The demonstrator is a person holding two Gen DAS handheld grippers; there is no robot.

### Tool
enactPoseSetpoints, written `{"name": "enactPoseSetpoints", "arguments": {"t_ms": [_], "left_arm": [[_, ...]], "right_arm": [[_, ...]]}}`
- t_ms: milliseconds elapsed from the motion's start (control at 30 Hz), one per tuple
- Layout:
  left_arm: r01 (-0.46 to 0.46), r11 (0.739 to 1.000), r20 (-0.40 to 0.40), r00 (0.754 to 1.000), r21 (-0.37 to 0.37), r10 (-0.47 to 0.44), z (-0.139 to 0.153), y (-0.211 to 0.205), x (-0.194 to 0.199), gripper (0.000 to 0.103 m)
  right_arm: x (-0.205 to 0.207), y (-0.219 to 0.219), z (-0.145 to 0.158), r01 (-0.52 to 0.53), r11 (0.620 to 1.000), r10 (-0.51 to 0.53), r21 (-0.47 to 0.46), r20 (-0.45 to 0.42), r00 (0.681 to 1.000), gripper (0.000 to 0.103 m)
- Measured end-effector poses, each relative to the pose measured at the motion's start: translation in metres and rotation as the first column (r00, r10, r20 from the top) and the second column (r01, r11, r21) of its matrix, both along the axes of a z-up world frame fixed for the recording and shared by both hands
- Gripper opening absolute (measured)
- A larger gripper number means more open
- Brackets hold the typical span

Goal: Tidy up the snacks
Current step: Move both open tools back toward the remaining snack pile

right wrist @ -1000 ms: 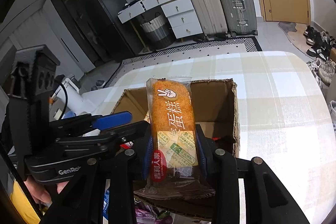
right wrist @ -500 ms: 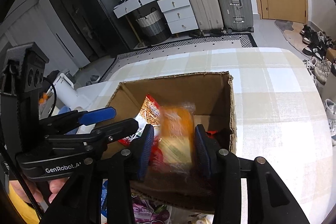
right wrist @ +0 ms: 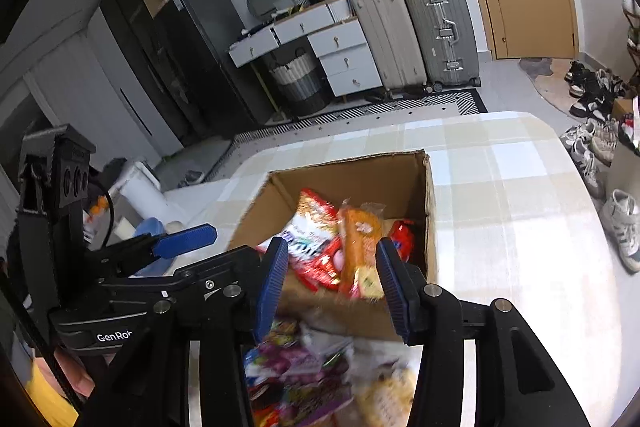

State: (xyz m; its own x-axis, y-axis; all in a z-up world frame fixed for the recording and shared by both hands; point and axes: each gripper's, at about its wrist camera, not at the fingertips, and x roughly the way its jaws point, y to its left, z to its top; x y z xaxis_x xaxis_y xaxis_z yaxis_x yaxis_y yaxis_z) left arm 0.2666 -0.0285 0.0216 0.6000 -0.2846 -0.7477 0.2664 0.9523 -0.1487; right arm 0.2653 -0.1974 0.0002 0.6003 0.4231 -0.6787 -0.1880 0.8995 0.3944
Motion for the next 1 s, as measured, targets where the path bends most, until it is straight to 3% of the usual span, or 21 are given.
{"name": "enactPoseSetpoints", "arguments": {"t_ms": [233, 600, 767, 900, 1000], "left_arm": [[-0.027, 0.998, 0.077, 0.997, -0.050, 0.031, 0.032, 0.008, -0.069, 0.078], [-0.096, 0.995, 0.157, 0.983, -0.023, 0.098, 0.066, 0.022, -0.165, 0.081], [-0.127, 0.991, 0.184, 0.974, -0.029, 0.130, 0.074, 0.034, -0.203, 0.082], [-0.143, 0.990, 0.231, 0.962, -0.016, 0.143, 0.080, 0.040, -0.233, 0.085], [-0.152, 0.988, 0.255, 0.955, -0.012, 0.150, 0.083, 0.045, -0.249, 0.091]], "right_arm": [[-0.057, 0.002, 0.035, -0.001, 1.000, -0.001, 0.028, 0.089, 0.996, 0.047], [-0.127, 0.018, 0.071, -0.013, 0.999, 0.005, 0.047, 0.170, 0.985, 0.049], [-0.155, 0.024, 0.076, -0.020, 0.999, 0.012, 0.035, 0.210, 0.978, 0.064], [-0.173, 0.032, 0.076, -0.044, 0.998, 0.034, 0.035, 0.240, 0.970, 0.066], [-0.188, 0.038, 0.077, -0.046, 0.999, 0.042, 0.011, 0.264, 0.964, 0.077]]}}
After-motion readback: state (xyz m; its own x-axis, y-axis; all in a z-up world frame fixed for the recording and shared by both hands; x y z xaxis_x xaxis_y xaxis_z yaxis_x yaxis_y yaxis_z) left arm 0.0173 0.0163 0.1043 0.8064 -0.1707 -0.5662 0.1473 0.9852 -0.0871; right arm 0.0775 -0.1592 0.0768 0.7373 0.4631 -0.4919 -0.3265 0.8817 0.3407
